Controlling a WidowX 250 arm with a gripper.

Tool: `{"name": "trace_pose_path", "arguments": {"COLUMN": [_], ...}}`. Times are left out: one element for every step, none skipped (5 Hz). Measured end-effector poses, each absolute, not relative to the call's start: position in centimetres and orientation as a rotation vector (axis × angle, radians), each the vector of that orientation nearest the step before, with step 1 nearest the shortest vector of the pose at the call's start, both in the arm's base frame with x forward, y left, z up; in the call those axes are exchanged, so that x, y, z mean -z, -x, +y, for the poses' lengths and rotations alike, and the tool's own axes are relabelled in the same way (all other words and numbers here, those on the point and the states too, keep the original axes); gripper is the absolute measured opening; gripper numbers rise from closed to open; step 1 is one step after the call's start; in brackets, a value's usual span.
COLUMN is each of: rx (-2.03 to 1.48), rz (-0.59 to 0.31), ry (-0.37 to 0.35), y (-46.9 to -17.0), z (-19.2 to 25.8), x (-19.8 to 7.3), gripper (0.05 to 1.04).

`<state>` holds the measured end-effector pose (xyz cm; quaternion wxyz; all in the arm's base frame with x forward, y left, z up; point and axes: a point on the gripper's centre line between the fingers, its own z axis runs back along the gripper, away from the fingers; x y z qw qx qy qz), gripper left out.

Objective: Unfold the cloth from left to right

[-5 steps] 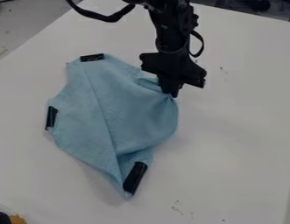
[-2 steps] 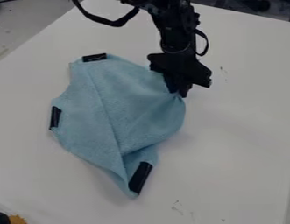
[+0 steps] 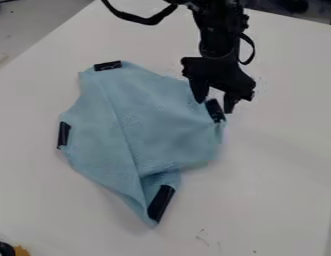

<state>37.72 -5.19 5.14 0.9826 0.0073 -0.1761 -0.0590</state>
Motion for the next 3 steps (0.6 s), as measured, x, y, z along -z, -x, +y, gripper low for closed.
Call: {"name": "trace_pose_path", "arguments": {"rx": [0.099, 0.059, 0.045], "rz": [-0.328, -0.299, -0.299], "ry": [-0.072, -0.127, -0.126], "y": [-37.35, -36.9, -36.86], "z": [-5.64, -5.9, -6.05], "x": [-5.39, -5.76, -5.76], "gripper": [1.012, 1.009, 1.002]}}
